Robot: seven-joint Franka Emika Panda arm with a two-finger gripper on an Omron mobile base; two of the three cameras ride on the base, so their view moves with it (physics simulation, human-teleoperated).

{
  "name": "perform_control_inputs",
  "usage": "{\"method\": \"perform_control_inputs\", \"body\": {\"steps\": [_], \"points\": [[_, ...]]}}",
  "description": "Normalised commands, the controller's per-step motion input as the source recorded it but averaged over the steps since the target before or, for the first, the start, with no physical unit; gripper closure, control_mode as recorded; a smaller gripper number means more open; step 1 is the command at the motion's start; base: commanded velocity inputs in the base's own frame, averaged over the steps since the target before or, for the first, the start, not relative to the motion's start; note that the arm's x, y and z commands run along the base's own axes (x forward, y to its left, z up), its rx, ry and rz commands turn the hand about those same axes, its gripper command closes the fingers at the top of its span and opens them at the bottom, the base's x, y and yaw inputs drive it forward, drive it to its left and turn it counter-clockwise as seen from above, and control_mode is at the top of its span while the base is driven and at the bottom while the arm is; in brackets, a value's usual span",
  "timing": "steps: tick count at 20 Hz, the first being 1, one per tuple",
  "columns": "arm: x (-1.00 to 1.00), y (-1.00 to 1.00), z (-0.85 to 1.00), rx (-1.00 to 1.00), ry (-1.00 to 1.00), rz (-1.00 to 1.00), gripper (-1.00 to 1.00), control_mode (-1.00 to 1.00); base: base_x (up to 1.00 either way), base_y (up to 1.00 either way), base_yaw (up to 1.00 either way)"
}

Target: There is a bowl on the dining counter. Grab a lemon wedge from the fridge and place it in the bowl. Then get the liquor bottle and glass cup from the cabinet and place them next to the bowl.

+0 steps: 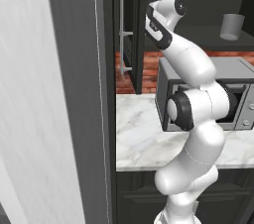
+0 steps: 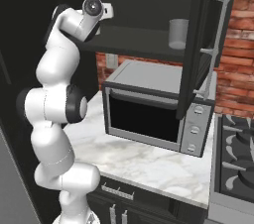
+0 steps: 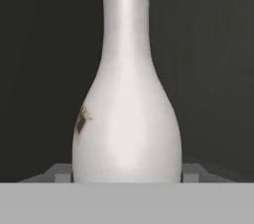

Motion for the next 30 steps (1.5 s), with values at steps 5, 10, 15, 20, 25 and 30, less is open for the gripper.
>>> {"method": "perform_control_inputs", "body": {"steps": [5,10,15,20,25,30], "points": [[0.08,0.02,0.00,0.00,0.04,0.00,1.00,-1.00,0.00,0.00,0.00],[0.00,0.00,0.00,0.00,0.00,0.00,1.00,-1.00,0.00,0.00,0.00],[-0.22,0.00,-0.01,0.00,0.00,0.00,1.00,-1.00,0.00,0.00,0.00],[-0.44,0.00,-0.13,0.00,0.00,0.00,1.00,-1.00,0.00,0.00,0.00],[-0.58,-0.07,-0.21,0.00,-0.01,0.00,1.00,-1.00,0.00,0.00,0.00],[-0.75,-0.24,-0.02,0.01,-0.01,0.00,1.00,-1.00,0.00,0.00,0.00]]}}
